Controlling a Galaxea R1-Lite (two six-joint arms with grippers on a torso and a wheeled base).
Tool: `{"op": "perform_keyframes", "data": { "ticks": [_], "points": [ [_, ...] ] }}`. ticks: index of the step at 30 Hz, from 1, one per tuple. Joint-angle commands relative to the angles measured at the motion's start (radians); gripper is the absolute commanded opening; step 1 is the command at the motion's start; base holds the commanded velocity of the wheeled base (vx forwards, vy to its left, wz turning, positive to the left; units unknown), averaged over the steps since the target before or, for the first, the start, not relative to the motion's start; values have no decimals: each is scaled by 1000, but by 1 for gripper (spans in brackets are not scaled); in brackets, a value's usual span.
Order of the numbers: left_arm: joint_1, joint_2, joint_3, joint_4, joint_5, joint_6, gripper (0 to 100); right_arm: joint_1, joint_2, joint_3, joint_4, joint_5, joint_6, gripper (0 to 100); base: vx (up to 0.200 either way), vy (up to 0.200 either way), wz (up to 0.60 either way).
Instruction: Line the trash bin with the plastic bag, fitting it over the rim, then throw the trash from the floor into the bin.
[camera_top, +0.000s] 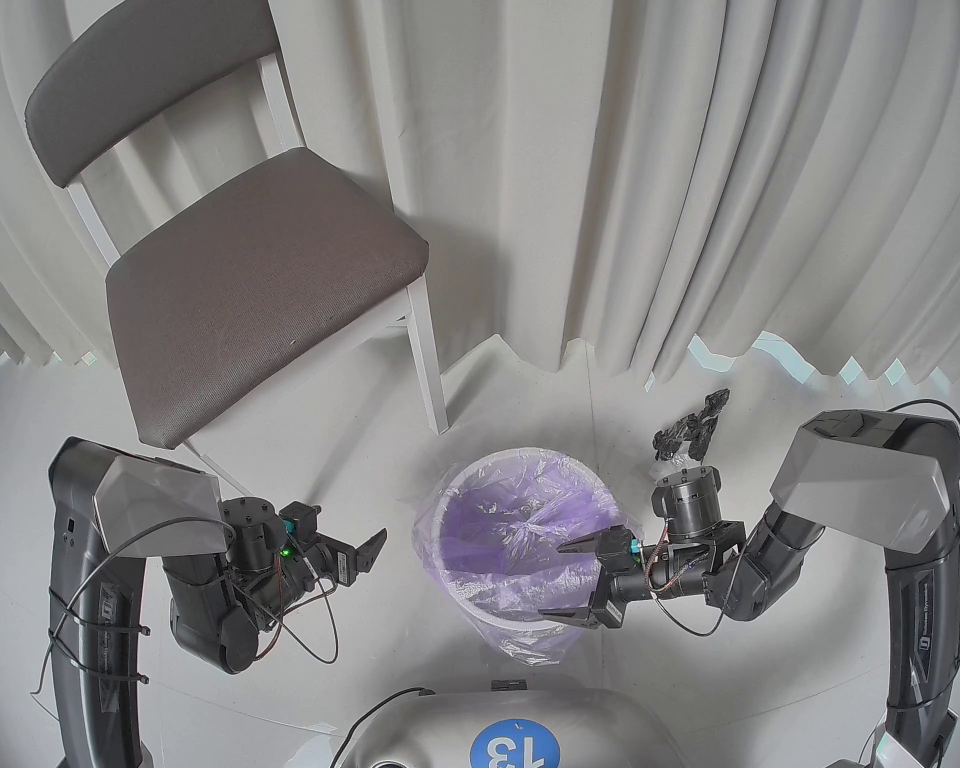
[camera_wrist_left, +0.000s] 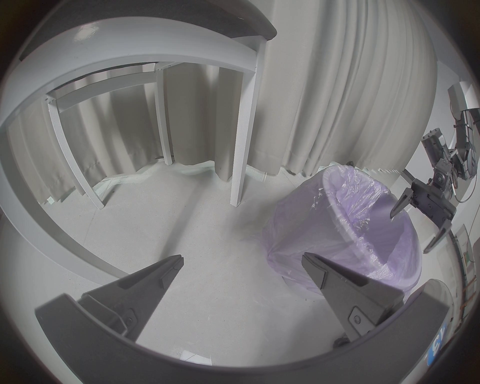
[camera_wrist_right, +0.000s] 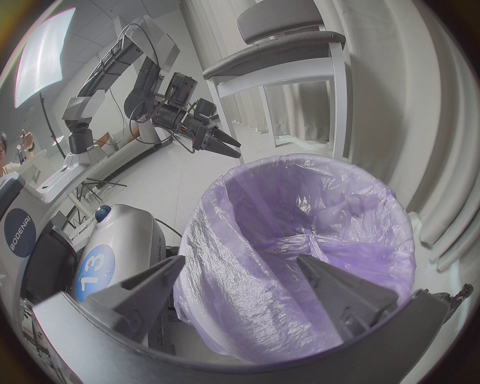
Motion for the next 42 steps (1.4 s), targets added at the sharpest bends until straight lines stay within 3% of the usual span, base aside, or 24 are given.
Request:
{"op": "perform_keyframes", "data": {
  "ticks": [1, 16, 23, 35, 39, 42],
  "points": [
    [2, 15, -5, -18, -1, 0, 100, 0, 9, -2, -2, 1, 0, 0, 0, 0, 0],
    [-9, 39, 2, -18, 2, 7, 100, 46, -68, 139, -30, 5, -49, 0, 0, 0, 0],
    [-9, 64, -11, -18, 12, 11, 100, 99, -1, 182, -101, 13, -49, 0, 0, 0, 0],
    [-7, 67, -11, -18, 11, 9, 100, 116, 64, 169, -133, 13, -43, 0, 0, 0, 0],
    [-10, 73, -13, -18, 11, 11, 100, 101, 85, 142, -127, -5, -42, 0, 0, 0, 0],
    [-9, 71, -14, -18, 11, 11, 100, 84, 95, 117, -125, -79, -39, 0, 0, 0, 0]
  ]
}}
